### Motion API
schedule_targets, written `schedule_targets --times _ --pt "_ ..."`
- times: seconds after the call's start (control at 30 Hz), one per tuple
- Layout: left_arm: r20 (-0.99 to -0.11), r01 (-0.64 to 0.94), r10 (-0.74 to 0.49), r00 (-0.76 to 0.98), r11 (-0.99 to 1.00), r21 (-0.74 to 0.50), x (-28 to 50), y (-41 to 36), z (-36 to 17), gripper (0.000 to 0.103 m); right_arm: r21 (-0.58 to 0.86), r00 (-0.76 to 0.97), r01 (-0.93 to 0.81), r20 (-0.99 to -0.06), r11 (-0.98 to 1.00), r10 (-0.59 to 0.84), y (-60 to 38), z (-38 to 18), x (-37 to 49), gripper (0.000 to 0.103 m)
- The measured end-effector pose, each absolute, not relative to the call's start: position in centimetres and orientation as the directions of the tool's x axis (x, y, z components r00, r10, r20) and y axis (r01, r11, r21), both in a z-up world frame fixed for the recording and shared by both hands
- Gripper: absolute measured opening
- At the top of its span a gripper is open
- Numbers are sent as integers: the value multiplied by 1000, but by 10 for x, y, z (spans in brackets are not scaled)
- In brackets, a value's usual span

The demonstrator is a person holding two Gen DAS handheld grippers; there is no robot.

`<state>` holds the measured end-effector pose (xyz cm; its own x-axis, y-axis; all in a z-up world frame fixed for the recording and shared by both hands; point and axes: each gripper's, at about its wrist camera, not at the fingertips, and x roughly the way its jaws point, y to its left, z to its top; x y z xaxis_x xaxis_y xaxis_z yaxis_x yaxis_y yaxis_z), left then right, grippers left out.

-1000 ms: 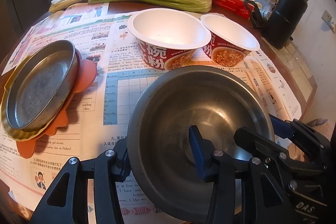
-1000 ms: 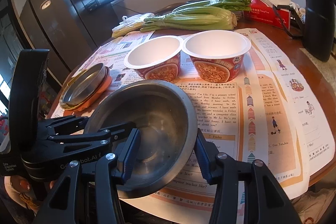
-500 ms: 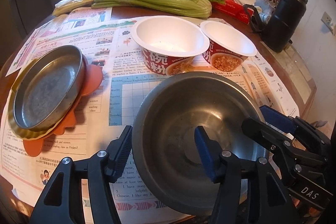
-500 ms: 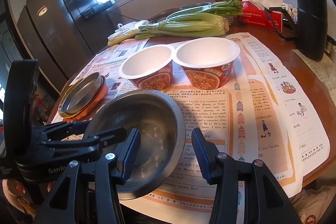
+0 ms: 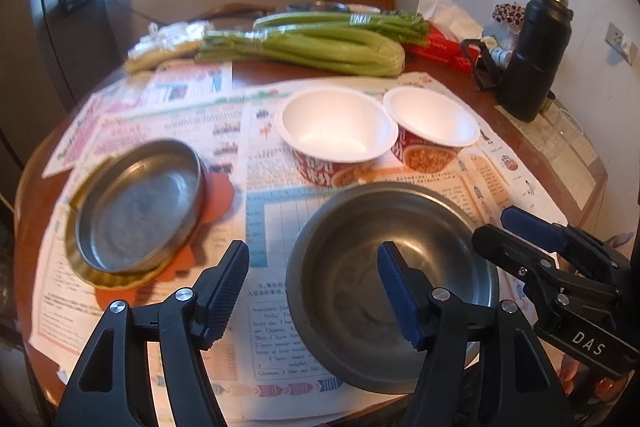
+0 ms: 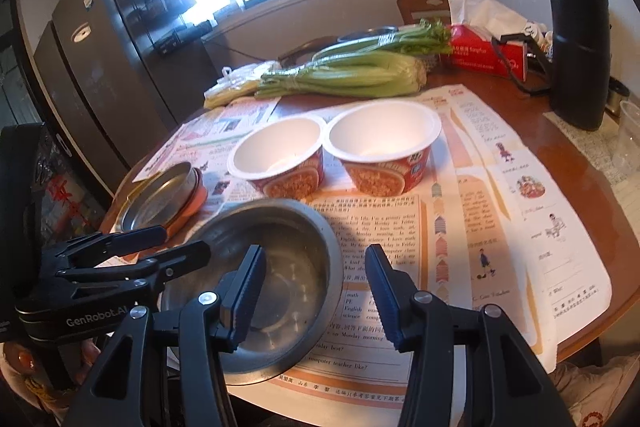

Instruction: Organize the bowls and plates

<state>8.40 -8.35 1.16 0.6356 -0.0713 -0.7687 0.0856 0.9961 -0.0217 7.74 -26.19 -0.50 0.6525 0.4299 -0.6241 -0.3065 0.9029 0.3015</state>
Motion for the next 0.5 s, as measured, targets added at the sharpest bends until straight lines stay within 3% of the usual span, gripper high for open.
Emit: schedule_targets --times 0.5 --pt "-732 84 -102 674 995 -61 78 -68 34 69 312 673 -301 -600 901 433 -265 13 70 52"
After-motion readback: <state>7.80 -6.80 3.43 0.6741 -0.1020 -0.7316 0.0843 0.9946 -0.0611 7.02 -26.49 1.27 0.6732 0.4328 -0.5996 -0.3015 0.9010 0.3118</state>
